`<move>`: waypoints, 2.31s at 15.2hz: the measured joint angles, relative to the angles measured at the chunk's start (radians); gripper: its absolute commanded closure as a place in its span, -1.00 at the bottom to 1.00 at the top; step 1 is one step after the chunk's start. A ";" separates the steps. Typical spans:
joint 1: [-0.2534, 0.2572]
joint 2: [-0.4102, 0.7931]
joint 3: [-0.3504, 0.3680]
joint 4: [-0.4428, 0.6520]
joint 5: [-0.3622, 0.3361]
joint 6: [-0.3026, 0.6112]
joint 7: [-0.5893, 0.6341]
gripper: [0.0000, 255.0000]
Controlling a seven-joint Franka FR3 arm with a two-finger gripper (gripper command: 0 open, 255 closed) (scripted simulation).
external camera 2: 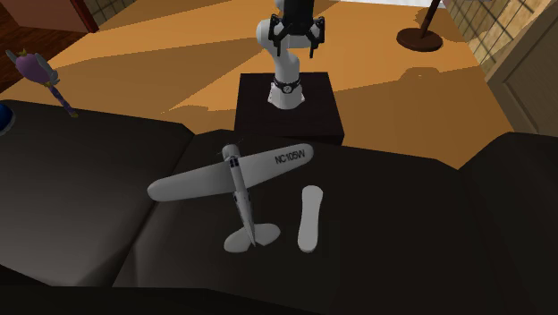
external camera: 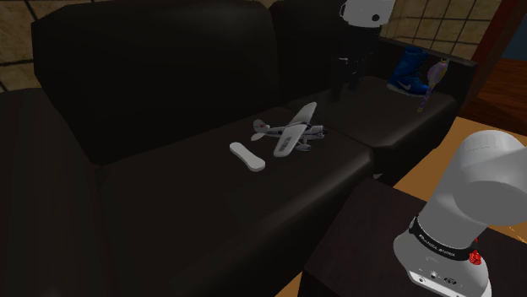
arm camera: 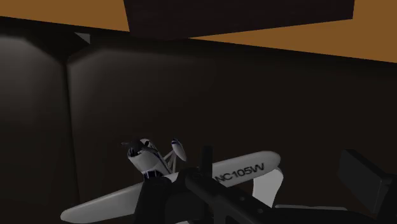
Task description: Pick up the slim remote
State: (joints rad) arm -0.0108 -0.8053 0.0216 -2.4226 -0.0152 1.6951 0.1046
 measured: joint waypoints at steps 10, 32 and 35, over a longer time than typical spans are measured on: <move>0.000 0.279 0.010 0.034 0.010 0.226 0.019 -1.00; 0.008 1.144 0.030 0.521 0.007 0.559 0.069 -1.00; 0.017 1.271 0.031 0.640 0.005 0.560 0.080 -1.00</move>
State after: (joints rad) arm 0.0059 0.4661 0.0524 -1.7828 -0.0104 2.2556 0.1846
